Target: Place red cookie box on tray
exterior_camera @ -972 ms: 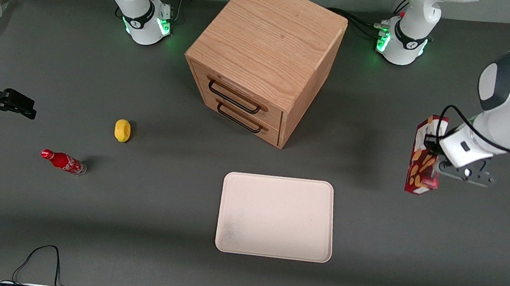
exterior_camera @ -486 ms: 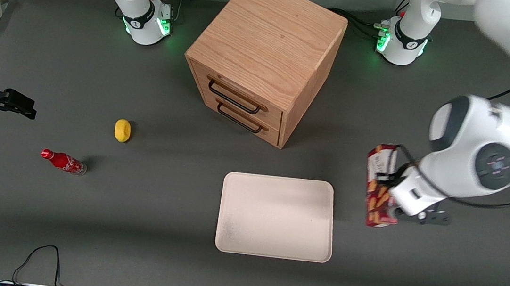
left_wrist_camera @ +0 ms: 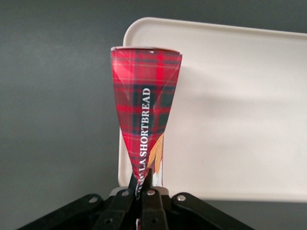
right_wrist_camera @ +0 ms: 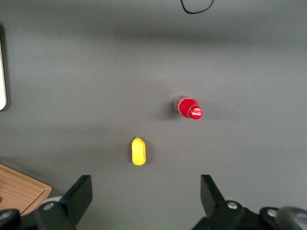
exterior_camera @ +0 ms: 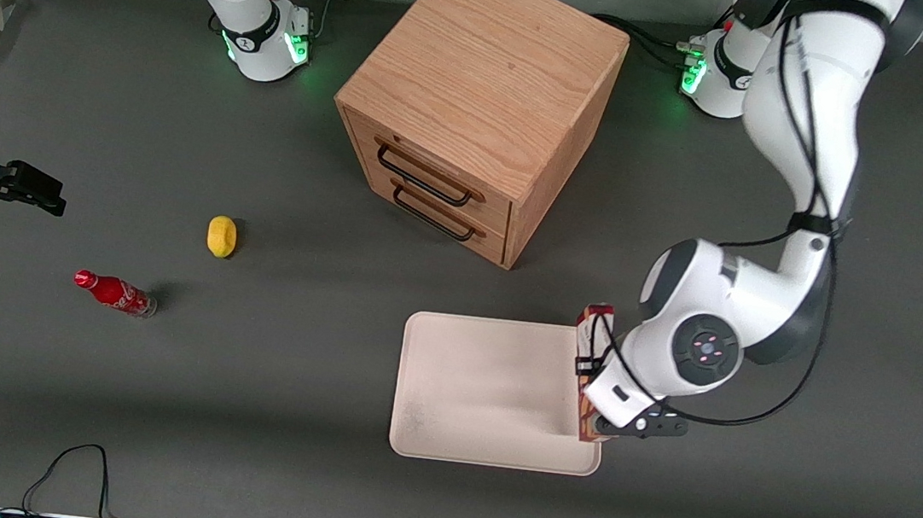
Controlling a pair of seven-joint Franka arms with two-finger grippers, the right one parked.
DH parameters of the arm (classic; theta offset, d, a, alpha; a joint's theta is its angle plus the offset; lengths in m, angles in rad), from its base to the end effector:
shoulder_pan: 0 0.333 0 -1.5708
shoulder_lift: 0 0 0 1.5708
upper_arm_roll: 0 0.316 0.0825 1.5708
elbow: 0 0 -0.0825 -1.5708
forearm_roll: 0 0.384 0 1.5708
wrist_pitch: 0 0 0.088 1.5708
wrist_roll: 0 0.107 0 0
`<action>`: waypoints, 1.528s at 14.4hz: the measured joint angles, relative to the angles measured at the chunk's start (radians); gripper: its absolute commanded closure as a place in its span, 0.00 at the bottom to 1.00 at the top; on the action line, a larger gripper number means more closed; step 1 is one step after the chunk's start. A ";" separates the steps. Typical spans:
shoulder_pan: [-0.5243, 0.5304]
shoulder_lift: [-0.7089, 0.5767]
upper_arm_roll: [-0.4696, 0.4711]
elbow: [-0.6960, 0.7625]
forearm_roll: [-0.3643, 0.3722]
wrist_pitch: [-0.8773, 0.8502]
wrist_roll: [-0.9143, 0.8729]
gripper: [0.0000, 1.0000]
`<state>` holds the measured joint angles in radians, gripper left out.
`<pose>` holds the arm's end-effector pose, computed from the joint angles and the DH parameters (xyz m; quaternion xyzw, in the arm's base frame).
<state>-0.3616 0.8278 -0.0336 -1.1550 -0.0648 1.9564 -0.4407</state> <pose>0.7014 -0.2892 0.2990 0.9982 0.0406 -0.0290 0.0334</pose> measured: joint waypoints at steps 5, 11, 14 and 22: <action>-0.046 0.060 0.039 0.018 0.013 0.069 0.000 0.00; -0.017 -0.087 0.060 -0.027 0.015 0.035 0.000 0.00; 0.063 -0.293 0.060 -0.198 0.015 -0.034 0.012 0.00; 0.242 -0.718 0.051 -0.479 0.019 -0.269 0.202 0.00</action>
<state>-0.1197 0.1099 0.0175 -1.6345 -0.0460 1.6875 -0.2382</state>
